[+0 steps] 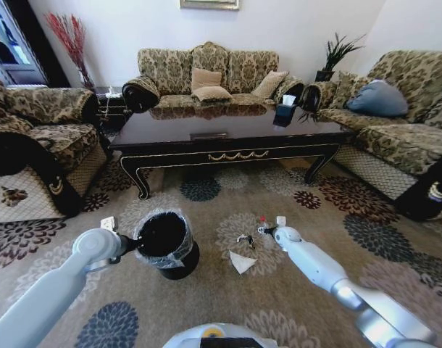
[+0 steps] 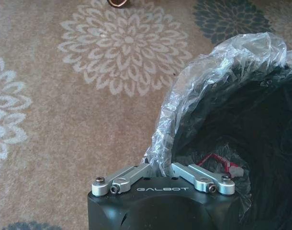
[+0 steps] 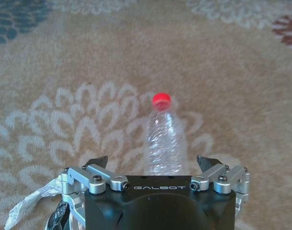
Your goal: Move to the front of the table and pick up the trash from the floor, then place it into the trash bin.
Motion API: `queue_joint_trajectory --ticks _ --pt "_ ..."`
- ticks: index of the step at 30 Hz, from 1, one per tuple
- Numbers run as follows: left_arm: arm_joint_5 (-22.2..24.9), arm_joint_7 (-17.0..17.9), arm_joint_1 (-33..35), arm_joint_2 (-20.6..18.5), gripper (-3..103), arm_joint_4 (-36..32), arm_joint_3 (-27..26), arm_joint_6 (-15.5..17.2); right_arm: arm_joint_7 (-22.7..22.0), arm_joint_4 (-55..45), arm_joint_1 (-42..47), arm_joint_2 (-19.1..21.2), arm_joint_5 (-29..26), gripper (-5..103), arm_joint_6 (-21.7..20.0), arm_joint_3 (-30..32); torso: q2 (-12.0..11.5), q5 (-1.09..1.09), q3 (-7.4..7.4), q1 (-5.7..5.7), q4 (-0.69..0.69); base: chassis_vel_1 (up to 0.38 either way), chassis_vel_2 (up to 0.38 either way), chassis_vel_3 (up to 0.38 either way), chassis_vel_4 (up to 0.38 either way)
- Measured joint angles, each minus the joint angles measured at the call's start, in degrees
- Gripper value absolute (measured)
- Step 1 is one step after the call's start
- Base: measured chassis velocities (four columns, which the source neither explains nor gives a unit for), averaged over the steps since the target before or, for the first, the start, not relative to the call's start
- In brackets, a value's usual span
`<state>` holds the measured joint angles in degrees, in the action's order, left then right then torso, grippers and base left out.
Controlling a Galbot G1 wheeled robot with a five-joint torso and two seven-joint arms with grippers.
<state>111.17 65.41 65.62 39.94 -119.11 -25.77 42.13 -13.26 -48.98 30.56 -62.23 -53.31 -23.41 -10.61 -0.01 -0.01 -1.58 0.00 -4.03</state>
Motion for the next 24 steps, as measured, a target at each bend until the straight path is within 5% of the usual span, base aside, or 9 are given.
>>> queue_joint_trajectory --ticks 10,24 --pt "0.7 0.0 1.0 -0.1 0 -0.5 -0.9 0.0 4.4 15.6 -3.9 -7.3 6.9 102 3.9 1.1 0.0 0.0 -0.01 0.0 -0.01 0.0 0.0 0.0 0.0" --pt "0.6 0.0 1.3 0.9 0 -0.3 -1.1 0.0 4.1 14.3 -3.0 -6.2 7.9 56 4.2 1.7 0.0 0.0 0.0 0.0 -0.01 0.0 0.0 0.0 0.0"
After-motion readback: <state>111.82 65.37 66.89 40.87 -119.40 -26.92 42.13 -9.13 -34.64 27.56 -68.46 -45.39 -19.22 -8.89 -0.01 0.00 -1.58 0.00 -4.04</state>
